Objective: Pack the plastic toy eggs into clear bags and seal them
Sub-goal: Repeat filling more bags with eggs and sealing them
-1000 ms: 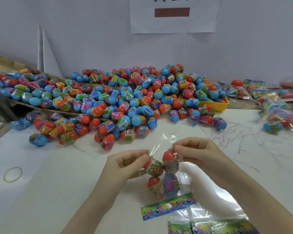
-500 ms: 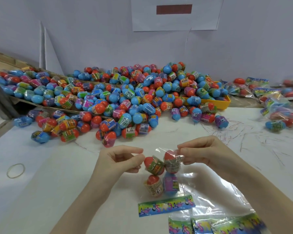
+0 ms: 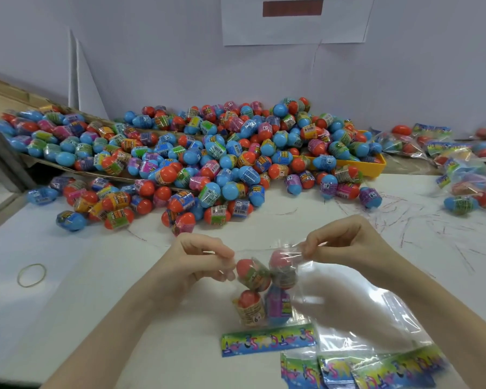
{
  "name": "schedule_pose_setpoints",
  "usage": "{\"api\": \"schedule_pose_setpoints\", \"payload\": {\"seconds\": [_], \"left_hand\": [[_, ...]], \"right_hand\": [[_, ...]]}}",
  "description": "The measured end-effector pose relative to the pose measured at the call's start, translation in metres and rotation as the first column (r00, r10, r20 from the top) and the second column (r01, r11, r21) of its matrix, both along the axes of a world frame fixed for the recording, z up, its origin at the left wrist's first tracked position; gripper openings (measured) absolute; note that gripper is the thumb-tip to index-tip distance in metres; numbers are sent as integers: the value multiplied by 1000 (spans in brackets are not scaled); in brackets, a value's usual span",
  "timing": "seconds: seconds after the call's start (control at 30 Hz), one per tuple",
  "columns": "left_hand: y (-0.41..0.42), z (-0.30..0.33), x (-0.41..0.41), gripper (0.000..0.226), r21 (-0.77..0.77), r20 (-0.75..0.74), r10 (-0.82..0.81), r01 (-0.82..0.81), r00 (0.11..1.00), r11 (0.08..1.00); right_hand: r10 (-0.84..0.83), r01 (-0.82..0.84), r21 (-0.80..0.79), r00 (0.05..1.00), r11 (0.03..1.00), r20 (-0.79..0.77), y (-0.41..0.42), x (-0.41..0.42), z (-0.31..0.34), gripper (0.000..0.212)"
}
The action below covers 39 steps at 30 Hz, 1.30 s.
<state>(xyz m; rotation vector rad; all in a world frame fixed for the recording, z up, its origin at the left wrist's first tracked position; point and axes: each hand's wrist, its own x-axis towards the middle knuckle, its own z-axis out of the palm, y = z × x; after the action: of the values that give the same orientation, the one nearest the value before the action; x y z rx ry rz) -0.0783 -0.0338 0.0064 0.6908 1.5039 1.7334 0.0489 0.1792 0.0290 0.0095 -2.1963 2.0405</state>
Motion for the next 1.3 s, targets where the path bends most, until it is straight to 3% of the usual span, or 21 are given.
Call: {"api": "schedule_pose_setpoints", "payload": {"seconds": [0.07, 0.17, 0.33, 0.53, 0.67, 0.77, 0.9, 0.97, 1.03, 1.1, 1.17, 1.23, 1.3], "left_hand": [[-1, -4, -3, 21, 15, 13, -28, 28, 1000, 999], [0, -6, -9, 19, 21, 2, -84, 84, 996, 996], [0, -5, -15, 9, -23, -103, -154, 152, 983, 988], [-1, -2, -14, 17, -52, -142, -117, 111, 983, 992], [0, 1, -10, 23, -167, -328, -50, -6, 944, 986], [1, 2, -6, 26, -189, -365, -17, -56, 931, 980], [2, 3, 0, 21, -162, -410, -14, -58, 912, 985], [1, 4, 2, 18, -135, -419, 1, -63, 908, 989], [1, 5, 4, 18, -111, -420, 7, -59, 907, 992], [2, 6, 6, 18, -89, -422, 9, -51, 907, 995], [1, 7, 7, 19, -74, -425, 11, -47, 905, 996], [-1, 7, 7, 20, -72, -422, 14, -49, 906, 996], [-4, 7, 7, 21, -80, -417, 19, -57, 909, 995]], "right_hand": [[17, -17, 59, 1000, 998, 3, 0, -1, 1, 20], [33, -37, 132, 999, 991, 30, 2, -3, 1, 38], [56, -68, 173, 996, 983, 70, 3, -6, 2, 40], [71, -96, 245, 992, 965, 108, 2, -10, 3, 50], [83, -115, 274, 989, 955, 125, 5, -13, 2, 42], [119, -158, 269, 980, 950, 157, 7, -14, 3, 36], [241, -380, 425, 907, 822, 345, 15, -11, 19, 33], [172, -317, 494, 933, 810, 317, 16, -11, 30, 28], [61, -138, 524, 985, 841, 161, 4, -13, 35, 9], [55, -123, 527, 988, 841, 143, -14, -18, 30, 38], [82, -236, 571, 956, 786, 281, -28, -22, 21, 61], [89, -291, 615, 937, 733, 337, -32, -25, 10, 59], [80, -270, 586, 941, 764, 330, -30, -25, 7, 45]]}}
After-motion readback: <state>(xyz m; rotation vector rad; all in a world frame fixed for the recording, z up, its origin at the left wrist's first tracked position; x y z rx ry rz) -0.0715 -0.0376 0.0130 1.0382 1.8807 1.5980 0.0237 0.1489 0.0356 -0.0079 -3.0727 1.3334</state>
